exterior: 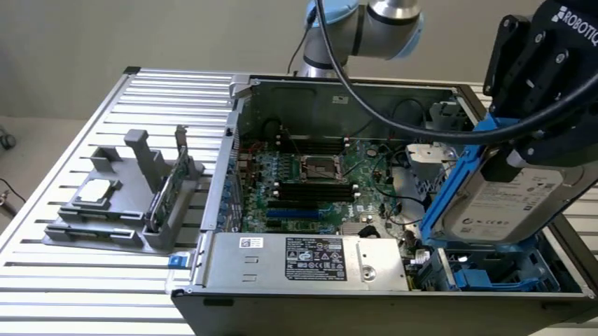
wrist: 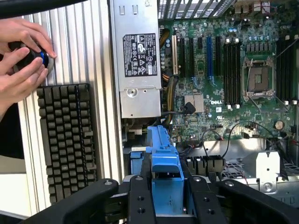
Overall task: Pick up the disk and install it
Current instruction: 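Pick up the disk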
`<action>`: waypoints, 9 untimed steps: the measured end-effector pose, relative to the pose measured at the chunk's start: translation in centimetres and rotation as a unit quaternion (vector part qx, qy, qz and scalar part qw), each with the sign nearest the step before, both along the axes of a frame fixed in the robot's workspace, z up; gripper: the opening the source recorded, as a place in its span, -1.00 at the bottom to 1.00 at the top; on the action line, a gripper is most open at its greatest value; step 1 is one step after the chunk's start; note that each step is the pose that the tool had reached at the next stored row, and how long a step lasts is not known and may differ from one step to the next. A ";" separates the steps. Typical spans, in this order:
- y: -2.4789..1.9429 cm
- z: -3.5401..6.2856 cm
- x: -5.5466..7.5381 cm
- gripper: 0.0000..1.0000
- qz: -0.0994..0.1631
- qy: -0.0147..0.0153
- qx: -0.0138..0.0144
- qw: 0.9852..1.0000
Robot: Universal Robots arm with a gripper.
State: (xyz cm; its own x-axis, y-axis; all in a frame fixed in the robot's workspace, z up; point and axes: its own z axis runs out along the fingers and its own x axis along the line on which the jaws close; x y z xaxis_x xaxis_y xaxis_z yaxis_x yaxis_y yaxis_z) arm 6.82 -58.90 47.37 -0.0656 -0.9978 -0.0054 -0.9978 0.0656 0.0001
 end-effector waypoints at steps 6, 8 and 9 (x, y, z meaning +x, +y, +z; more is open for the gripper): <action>-0.08 -0.67 2.7 -0.35 0.000 0.000 0.000 1.000; -0.12 -0.96 3.5 -0.35 0.000 0.000 0.000 1.000; -0.16 -1.13 3.7 -0.35 0.000 0.000 0.000 1.000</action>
